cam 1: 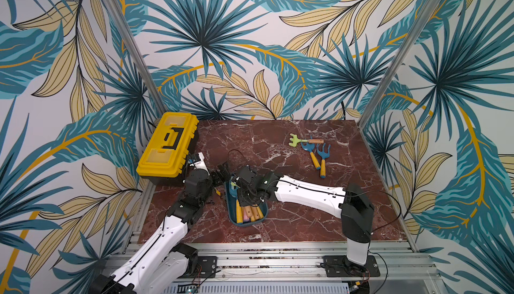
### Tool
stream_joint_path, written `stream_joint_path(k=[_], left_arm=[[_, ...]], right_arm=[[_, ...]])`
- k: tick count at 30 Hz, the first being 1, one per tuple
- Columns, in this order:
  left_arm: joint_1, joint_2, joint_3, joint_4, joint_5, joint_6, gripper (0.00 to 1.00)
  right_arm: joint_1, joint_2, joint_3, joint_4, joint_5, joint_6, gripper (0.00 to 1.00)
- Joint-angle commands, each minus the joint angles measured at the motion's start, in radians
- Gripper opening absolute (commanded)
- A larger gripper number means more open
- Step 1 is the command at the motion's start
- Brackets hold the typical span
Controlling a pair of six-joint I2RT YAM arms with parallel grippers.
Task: Put the rake into the storage box
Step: Place the rake in the storage box.
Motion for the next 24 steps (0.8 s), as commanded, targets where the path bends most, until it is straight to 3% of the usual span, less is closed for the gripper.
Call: stream_joint_path(k=[1,15,18,20,24], left_arm=[[0.005,-0.013,-0.027,0.015,-0.012,0.001,1.0],[0.006,-0.033,-0.034,0.014,-0.016,-0.001,1.0],[0.006,-0.03,-0.035,0.016,-0.015,-0.002,1.0],[0.006,-0.027,-0.033,0.016,-0.011,-0.002,1.0],[0.006,-0.021,-0.027,0.019,0.007,-0.002,1.0]], right_arm=[[0.012,0.027,0.027,-0.017,0.032,0.026,0.1],[0.047,0.058,0.019,-0.016,0.061,0.074,0.12],[0.049,0.063,0.023,-0.014,0.059,0.077,0.24],[0.051,0.057,0.02,-0.014,0.062,0.077,0.25],[0.049,0.034,0.013,-0.016,0.093,0.065,0.37]])
